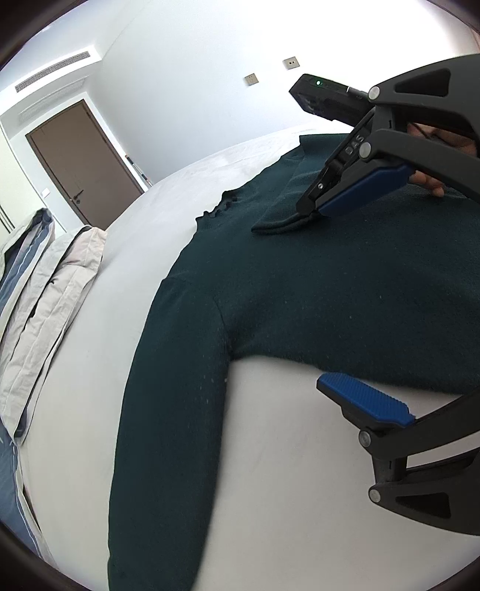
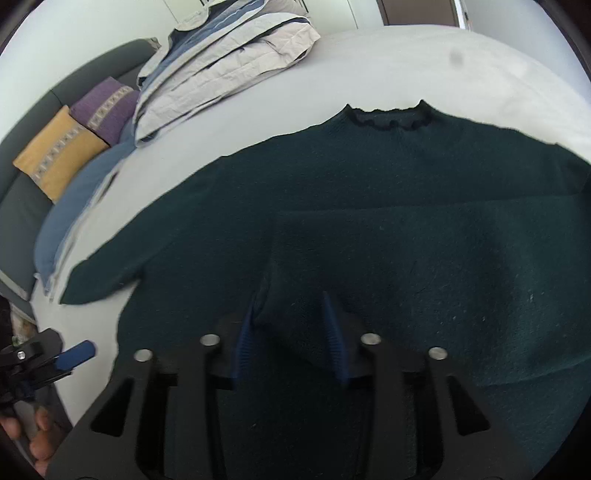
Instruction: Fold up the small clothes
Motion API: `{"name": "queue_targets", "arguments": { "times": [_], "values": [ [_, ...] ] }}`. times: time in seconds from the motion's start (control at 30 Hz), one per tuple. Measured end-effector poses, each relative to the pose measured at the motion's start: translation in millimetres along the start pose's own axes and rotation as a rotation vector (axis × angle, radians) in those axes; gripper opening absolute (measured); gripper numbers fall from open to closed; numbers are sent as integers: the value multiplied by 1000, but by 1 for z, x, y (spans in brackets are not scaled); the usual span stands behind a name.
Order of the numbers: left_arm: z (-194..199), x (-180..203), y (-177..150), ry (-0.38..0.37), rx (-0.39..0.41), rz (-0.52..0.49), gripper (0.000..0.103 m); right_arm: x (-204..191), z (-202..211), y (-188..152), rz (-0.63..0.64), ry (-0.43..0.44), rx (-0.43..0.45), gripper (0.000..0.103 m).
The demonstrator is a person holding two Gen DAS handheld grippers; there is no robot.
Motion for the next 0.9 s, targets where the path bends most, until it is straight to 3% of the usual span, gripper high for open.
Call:
{"name": "queue_targets", "arguments": {
  "times": [0.03,0.23,0.43,0.53,0.6,0.67,0.8,0.9],
  "values": [
    [-6,5,1,-4,-10,-10,88,22,25,-9,-7,7,16,68],
    [-71,50,9,-23,-101,-101,87,67,92,-9,-69,25,111,69],
    [-150,72,19,48,-220,-169,67,145,155,-15,-242,7,219,69],
    [-166,80,27,83,-203,-196,63,183,178,-15,-316,-6,252,69],
    [-171,84,32,98,-199,-204,37,204,189,-15,-343,-28,271,69],
    [-177,85,34,132,-206,-229,24,221,198,-12,-360,-46,281,69],
    [-181,92,31,167,-198,-323,10,247,204,-5,-385,-69,289,69],
    [-178,102,32,163,-150,-367,9,260,201,-1,-394,-80,281,68]
  ]
}}
Point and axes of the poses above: each gripper's, at about its wrist camera, not at the fingertips, and z roughly against the way its jaws point, x to its right, y to its top, the point moved 3 cm from there along -z, roughly the way its jaws point, and after that the axes turned 8 degrees about -y, right-handed, at the moved point
